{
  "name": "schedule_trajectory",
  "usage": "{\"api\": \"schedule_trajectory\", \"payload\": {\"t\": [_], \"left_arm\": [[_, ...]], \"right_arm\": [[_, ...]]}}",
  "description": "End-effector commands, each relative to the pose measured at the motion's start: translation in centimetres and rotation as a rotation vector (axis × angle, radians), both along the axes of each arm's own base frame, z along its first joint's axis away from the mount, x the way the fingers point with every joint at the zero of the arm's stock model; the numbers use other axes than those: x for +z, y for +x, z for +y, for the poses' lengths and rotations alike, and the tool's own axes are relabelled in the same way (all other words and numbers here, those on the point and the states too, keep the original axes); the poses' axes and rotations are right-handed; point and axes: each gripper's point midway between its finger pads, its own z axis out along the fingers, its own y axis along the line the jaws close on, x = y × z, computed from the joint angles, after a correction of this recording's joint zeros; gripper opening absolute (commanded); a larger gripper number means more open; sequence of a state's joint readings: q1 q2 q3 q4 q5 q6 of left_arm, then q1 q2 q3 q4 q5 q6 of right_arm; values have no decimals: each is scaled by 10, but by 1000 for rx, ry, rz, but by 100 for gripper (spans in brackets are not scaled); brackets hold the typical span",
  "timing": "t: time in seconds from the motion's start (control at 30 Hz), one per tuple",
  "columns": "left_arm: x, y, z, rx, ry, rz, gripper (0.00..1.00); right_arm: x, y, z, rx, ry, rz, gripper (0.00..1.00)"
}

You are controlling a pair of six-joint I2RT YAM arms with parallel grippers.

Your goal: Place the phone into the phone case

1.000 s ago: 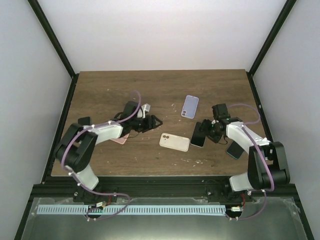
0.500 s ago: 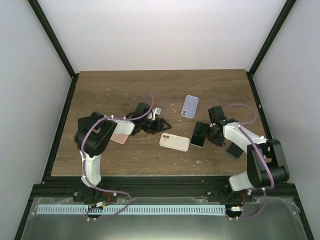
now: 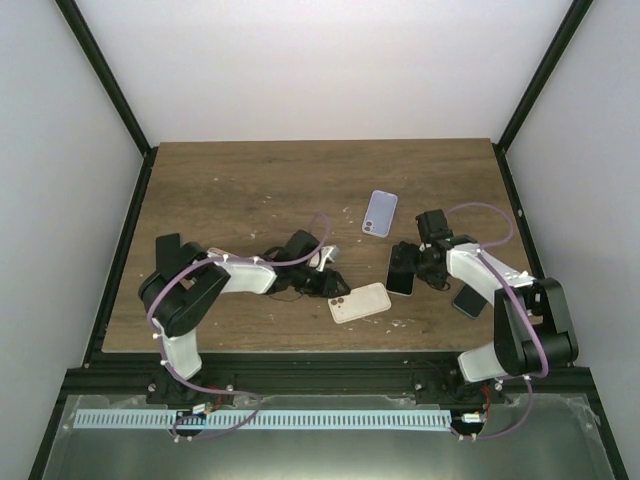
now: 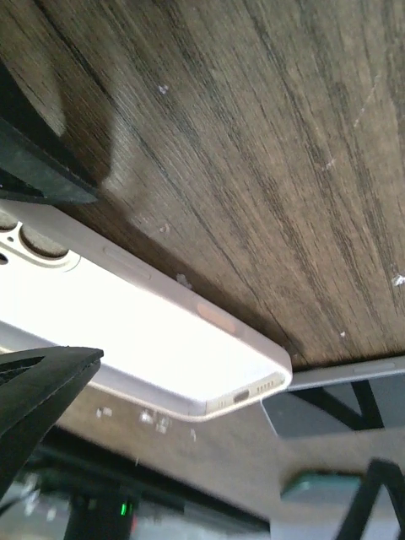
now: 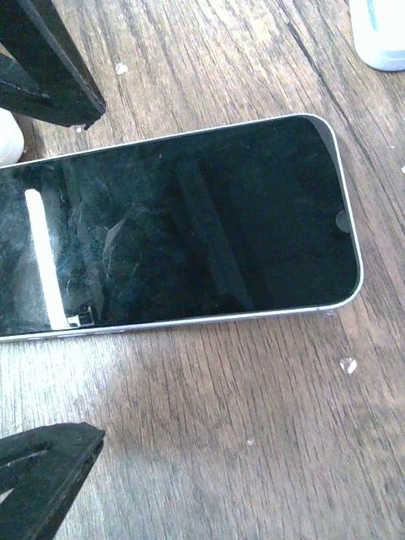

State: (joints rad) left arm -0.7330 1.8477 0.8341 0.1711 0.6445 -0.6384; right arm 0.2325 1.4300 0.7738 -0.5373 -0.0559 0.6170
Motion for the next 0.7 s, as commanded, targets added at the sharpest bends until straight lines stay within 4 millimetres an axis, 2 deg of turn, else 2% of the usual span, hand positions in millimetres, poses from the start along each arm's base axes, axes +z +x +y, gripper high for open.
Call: {"api": "schedule_trajectory", "payload": {"t": [0.0, 0.17, 0.33, 0.53, 0.67], "left_arm": [[-26, 3, 24, -23, 318, -192, 47], [-20, 9, 15, -75, 361, -322, 44], [-26, 13, 15, -89, 399, -341, 40], [-22, 6, 11, -125, 389, -371, 40], [-29, 6, 12, -137, 412, -378, 39]], "right_arm": [[7, 3, 3, 34, 1, -35, 97], [9, 2, 1, 42, -10, -49, 97], [11, 1, 5, 49, 14, -61, 96], [14, 3, 6, 50, 14, -65, 96], [15, 4, 6, 49, 16, -71, 96]]}}
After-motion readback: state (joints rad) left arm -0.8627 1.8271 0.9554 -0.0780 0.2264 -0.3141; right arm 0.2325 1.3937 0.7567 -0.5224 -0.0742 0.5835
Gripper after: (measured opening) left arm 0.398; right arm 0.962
